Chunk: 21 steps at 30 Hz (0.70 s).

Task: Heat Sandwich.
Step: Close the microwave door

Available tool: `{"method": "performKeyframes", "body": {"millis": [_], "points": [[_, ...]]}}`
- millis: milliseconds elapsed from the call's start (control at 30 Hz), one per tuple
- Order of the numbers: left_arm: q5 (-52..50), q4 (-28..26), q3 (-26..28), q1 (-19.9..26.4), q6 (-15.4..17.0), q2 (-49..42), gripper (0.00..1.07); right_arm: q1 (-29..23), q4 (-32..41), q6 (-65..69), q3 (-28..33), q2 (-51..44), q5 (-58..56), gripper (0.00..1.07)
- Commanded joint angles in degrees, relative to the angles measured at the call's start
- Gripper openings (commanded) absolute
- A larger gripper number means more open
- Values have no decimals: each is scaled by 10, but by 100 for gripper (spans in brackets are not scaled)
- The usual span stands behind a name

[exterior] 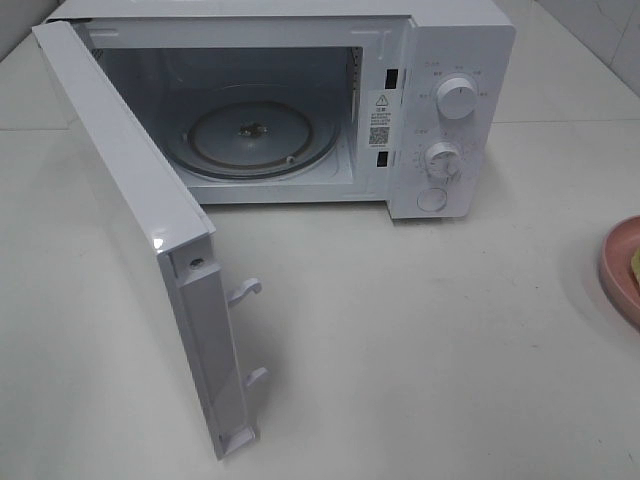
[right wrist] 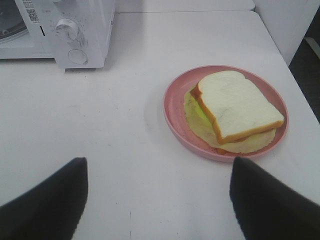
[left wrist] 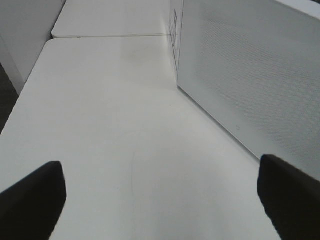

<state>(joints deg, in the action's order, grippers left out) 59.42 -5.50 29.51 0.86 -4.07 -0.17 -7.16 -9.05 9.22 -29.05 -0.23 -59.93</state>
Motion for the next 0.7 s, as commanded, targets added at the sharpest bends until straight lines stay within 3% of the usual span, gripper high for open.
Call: {"method": "performKeyframes", "body": {"millis": [33, 133, 267, 300, 333, 433, 467, 567, 600, 633, 700], "points": [[-18, -6, 15, 1, 3, 27, 97, 4, -3, -3, 1, -15, 1, 77], [-26, -5, 15, 1, 3, 46, 94, 4, -3, -3, 1, -15, 1, 77], [-57, -5, 15, 1, 3, 90, 76, 4, -3, -3, 1, -15, 1, 77], [-57, -5, 15, 1, 3, 90, 76, 4, -3, -3, 1, -15, 1, 77], [-73, -5, 15, 1, 3, 109, 65, 4, -3, -3, 1, -15, 1, 77], [-94, -5, 13, 1, 3, 136, 50, 4, -3, -3, 1, -15, 1, 77], [-94, -5, 13, 1, 3, 136, 50, 4, -3, -3, 1, -15, 1, 77], [-134, -1, 5, 1, 3, 178, 27, 4, -3, -3, 1, -15, 1, 77], [-134, -1, 5, 1, 3, 178, 27, 4, -3, -3, 1, -15, 1, 77], [-156, 3, -4, 1, 3, 198, 15, 4, -3, -3, 1, -15, 1, 77], [-185, 3, -17, 1, 3, 218, 2, 4, -3, -3, 1, -15, 1, 77]]}}
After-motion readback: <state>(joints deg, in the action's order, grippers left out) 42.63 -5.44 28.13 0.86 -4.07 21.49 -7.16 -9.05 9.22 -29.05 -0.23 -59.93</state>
